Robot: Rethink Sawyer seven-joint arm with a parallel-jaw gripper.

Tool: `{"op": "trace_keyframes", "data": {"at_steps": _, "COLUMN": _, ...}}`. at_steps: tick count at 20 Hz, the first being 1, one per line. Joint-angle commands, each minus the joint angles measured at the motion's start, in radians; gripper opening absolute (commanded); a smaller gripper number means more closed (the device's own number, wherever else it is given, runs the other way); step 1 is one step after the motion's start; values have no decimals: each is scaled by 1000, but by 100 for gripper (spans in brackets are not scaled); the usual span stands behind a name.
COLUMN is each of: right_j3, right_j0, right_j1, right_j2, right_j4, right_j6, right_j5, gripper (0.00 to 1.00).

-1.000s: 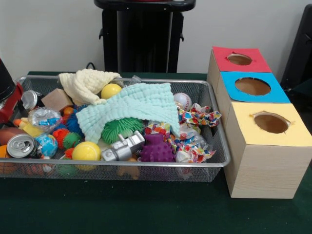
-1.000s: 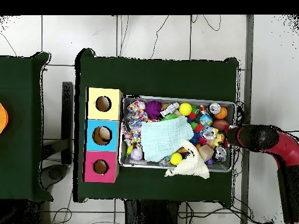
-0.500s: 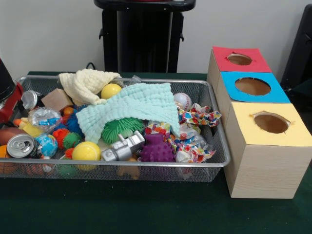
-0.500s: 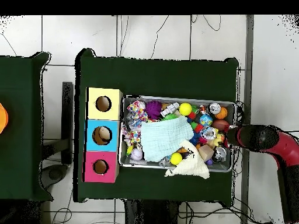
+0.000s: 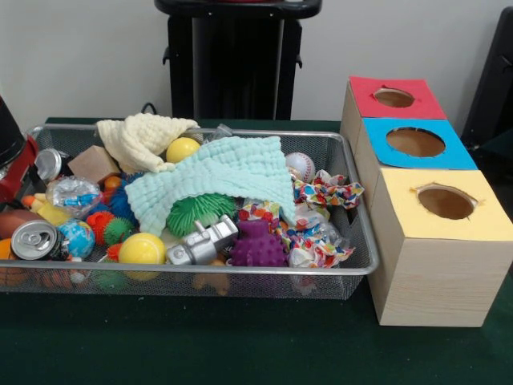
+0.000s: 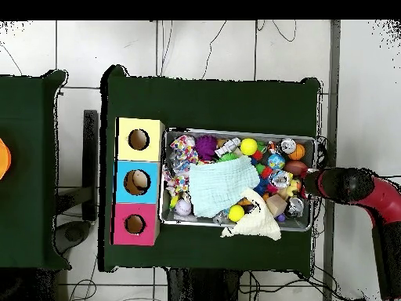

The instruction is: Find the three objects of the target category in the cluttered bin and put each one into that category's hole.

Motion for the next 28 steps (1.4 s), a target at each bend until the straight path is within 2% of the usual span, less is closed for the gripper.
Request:
{"op": "trace_keyframes", "data": {"at_steps": 1, "right_j3": -76, "right_j0": 6, "right_j1": 112, "right_j2": -33, "right_j4": -106, "right_j6": -207, "right_j5": -138, "gripper": 100}}
{"op": "trace_keyframes", "data": {"at_steps": 10, "right_j3": -72, "right_j0": -2, "right_j1": 118, "right_j2": -25, "right_j4": -94, "right_j6": -219, "right_j5": -134, "gripper": 100}}
{"op": "trace_keyframes", "data": {"at_steps": 17, "right_j3": -66, "right_j0": 5, "right_j1": 103, "right_j2": -34, "right_j4": -100, "right_j6": -187, "right_j5": -139, "gripper": 100}}
{"op": "trace_keyframes", "data": {"at_steps": 18, "right_j3": -70, "right_j0": 7, "right_j1": 103, "right_j2": -36, "right_j4": -101, "right_j6": -185, "right_j5": -137, "gripper": 0}}
{"op": "trace_keyframes", "data": {"at_steps": 28, "right_j3": -67, "right_j0": 6, "right_j1": 104, "right_j2": -37, "right_j4": -101, "right_j6": -185, "right_j5": -140, "gripper": 0}}
